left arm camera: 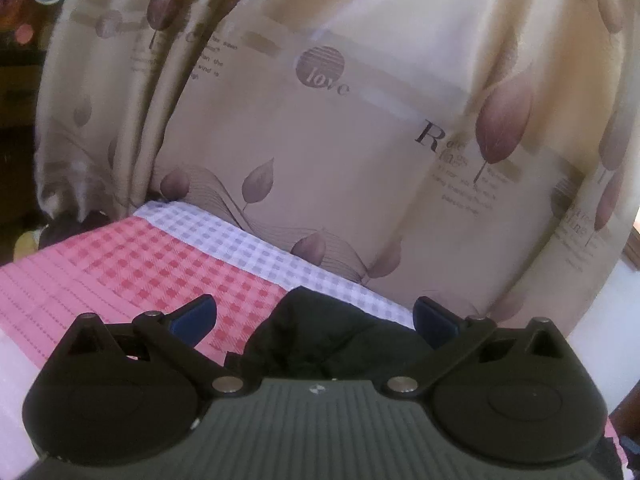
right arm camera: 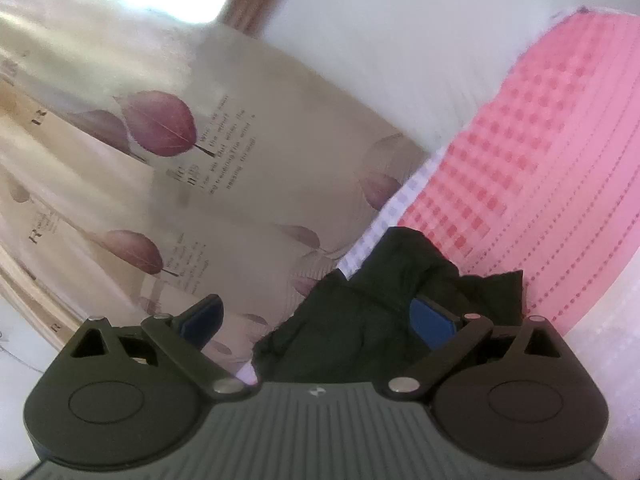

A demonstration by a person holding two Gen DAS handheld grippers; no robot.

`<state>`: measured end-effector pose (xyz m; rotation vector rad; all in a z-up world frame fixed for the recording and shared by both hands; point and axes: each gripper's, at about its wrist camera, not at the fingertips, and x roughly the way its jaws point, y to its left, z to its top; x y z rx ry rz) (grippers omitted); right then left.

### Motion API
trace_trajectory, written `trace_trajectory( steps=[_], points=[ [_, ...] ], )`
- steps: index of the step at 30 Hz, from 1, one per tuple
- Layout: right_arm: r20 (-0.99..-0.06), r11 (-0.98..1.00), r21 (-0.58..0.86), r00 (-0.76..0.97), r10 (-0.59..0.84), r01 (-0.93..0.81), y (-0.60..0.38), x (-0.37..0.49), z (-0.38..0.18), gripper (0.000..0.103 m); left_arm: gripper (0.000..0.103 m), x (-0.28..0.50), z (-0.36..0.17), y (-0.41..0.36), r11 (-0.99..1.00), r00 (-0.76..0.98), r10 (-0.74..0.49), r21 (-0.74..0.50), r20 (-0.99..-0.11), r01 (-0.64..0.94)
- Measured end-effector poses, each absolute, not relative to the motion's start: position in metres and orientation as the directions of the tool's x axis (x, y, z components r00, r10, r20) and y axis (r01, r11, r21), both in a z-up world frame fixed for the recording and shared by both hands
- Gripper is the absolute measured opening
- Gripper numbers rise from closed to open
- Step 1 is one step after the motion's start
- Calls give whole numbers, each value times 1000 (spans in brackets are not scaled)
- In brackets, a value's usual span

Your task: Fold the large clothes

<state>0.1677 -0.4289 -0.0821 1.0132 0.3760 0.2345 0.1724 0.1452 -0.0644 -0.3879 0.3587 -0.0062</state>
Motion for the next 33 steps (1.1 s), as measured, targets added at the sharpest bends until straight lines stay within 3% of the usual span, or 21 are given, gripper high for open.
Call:
trace_trajectory(
  steps=[2,3,4,5,6,8,12,17,20,22,27,33],
  points=[
    [-205,582,813,918,339,-34,-422,165,-69,99,100,173,-64,142,921,936,-114,-388,-333,-26],
    [-229,646,762,914,335,-46,-414,167,-59,88,93,174,-62,138,927,934,-129,-375,-334,-7],
    [-273,730,682,908,319,-51,-402,171,-47,79,81,176,-62,130,938,930,-137,-347,-341,10],
    [-312,790,610,899,307,-58,-391,177,-40,57,75,181,-62,122,947,922,-152,-320,-356,33],
    [-355,843,534,885,301,-73,-378,185,-33,51,65,186,-63,115,950,911,-174,-308,-373,55],
    [-415,901,426,867,275,-82,-357,202,-29,51,59,198,-69,102,951,892,-202,-299,-405,80],
    [-479,964,252,854,203,-87,-330,235,-36,48,62,218,-84,93,956,885,-204,-281,-419,88],
    [-557,990,117,820,131,-79,-319,265,-64,48,66,247,-117,108,956,861,-125,-293,-493,-29],
    [-583,989,135,803,125,-56,-323,272,-81,46,74,254,-138,120,951,847,-53,-285,-529,-118],
    [-583,985,166,801,139,-51,-329,274,-93,46,86,257,-146,129,938,842,-35,-308,-539,-158],
    [-580,991,123,807,111,-48,-322,276,-104,46,89,259,-153,127,946,832,25,-255,-555,-199],
    [-583,991,131,807,93,-19,-330,279,-111,46,101,263,-156,131,942,801,100,-202,-591,-267]
  ],
)
